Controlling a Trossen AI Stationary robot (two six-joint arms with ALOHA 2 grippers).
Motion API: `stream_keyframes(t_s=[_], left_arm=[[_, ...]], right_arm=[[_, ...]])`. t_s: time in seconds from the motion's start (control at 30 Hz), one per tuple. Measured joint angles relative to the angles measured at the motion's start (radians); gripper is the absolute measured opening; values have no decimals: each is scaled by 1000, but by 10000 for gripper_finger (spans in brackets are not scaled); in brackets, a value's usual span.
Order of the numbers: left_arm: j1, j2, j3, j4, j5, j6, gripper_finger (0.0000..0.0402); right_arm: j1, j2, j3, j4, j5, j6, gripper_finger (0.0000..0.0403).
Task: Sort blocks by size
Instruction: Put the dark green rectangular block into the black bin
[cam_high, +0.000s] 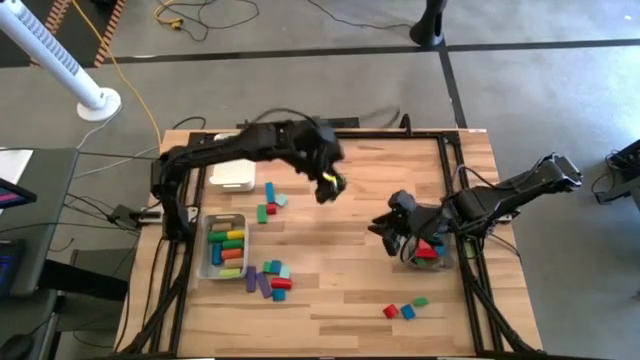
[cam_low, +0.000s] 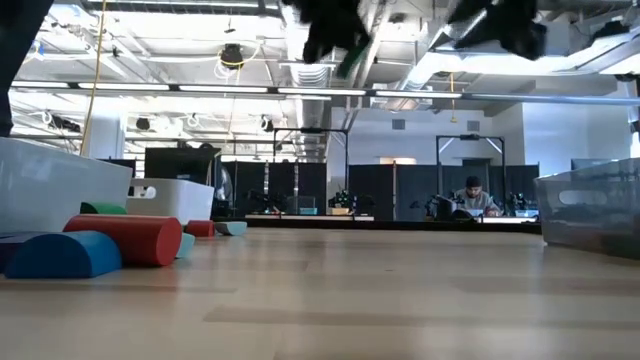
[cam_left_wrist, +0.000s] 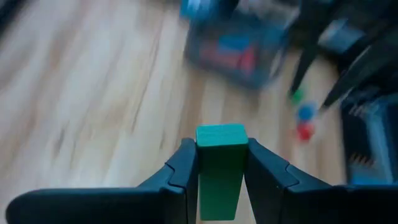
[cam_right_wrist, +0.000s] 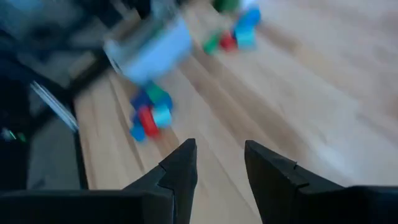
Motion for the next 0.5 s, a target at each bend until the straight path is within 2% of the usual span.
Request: stream_keyframes(t_s=[0.2,0.3,0.5], left_arm=[[8,-26,45,198,143,-21,90],[2,-28,45,229,174,-28,90],[-12,-28,45,255,216,-10,90]], right_arm=[[-20,-6,1,250,148,-202,179],[-35,-6,17,263,210,-237,215],[-70,-3,35,279,219,-306,274]])
